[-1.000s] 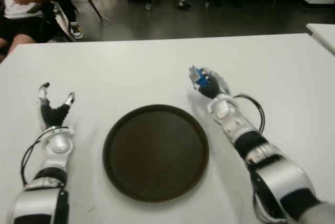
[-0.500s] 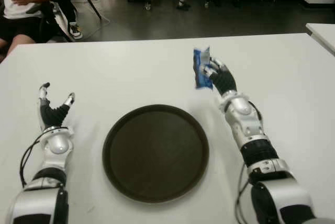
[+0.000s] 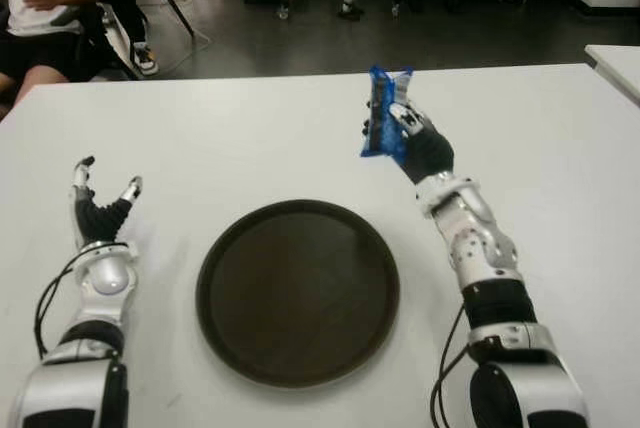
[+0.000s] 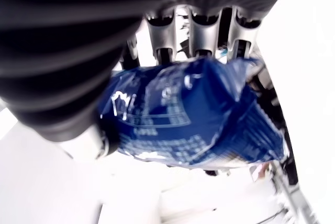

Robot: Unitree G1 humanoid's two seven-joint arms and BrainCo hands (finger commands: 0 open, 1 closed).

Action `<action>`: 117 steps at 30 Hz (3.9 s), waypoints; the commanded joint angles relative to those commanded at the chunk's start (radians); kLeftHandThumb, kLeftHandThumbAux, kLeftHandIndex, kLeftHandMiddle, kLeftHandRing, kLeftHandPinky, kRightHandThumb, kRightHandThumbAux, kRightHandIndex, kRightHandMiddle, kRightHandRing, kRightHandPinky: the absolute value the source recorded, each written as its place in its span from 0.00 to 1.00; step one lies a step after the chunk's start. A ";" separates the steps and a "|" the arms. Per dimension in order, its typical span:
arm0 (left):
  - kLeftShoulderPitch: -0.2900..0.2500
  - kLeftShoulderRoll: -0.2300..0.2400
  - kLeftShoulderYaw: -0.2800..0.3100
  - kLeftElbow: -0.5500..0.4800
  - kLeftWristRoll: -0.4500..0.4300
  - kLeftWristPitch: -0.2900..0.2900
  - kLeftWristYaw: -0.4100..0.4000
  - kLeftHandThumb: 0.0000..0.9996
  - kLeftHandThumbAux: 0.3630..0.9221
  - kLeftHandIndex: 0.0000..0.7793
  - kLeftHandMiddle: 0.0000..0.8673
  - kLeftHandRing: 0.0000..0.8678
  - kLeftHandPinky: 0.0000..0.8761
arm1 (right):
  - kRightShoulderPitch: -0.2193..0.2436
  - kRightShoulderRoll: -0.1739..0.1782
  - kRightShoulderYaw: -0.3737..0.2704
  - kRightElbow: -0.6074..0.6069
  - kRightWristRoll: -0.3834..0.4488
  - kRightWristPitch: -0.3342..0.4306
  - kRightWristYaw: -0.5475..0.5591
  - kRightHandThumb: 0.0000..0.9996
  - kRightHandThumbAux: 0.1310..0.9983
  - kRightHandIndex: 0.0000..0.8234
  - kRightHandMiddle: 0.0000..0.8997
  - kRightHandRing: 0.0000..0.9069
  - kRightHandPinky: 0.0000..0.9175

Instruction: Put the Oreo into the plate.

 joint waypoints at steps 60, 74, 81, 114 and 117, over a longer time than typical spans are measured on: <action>-0.004 -0.009 0.014 0.010 -0.018 0.009 -0.019 0.00 0.53 0.03 0.03 0.00 0.00 | 0.024 0.112 0.089 0.094 0.149 0.359 0.131 0.85 0.63 0.51 0.60 0.92 0.94; -0.003 -0.004 -0.004 0.004 -0.001 0.007 -0.014 0.00 0.54 0.02 0.01 0.00 0.00 | 0.031 0.105 0.118 0.098 0.136 0.387 0.139 0.85 0.63 0.51 0.60 0.91 0.92; 0.000 -0.006 -0.008 0.002 0.006 -0.002 0.000 0.00 0.56 0.03 0.02 0.00 0.00 | 0.035 0.105 0.124 0.092 0.119 0.382 0.140 0.85 0.63 0.51 0.60 0.91 0.92; -0.001 -0.010 -0.009 0.000 0.003 -0.010 0.011 0.00 0.52 0.02 0.01 0.00 0.00 | 0.093 -0.161 0.719 0.057 -0.973 -0.599 -0.288 0.85 0.63 0.51 0.59 0.92 0.90; -0.001 -0.007 -0.012 0.000 0.006 -0.005 0.005 0.00 0.52 0.02 0.01 0.00 0.00 | 0.056 -0.205 0.788 0.076 -1.097 -0.614 -0.360 0.85 0.63 0.51 0.59 0.92 0.90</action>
